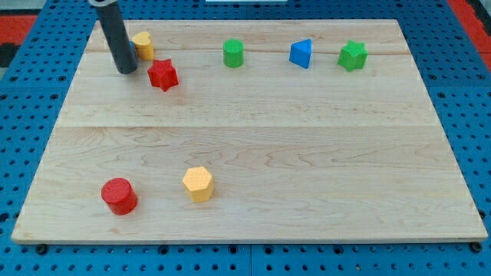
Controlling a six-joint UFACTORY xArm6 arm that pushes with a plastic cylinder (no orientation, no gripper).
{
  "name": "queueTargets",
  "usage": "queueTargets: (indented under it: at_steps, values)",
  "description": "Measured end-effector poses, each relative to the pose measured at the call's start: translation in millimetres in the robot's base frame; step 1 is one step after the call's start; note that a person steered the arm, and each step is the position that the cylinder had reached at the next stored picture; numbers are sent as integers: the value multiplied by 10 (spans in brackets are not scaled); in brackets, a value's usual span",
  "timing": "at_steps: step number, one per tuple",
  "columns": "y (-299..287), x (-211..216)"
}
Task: Push the blue cube into the yellow star
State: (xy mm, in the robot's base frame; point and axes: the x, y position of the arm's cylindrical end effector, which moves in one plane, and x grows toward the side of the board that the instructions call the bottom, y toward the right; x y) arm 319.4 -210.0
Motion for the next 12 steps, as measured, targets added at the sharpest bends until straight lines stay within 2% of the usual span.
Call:
queueTargets:
  at_steps: [2,4,6,7,8,9,11,12]
  values:
    - [-430,-256]
    - [-489,-304]
    - [169,211]
    - [-415,231]
    - [-749,-83]
    - [-815,-415]
    - [-47,-424]
    - [-50,-586]
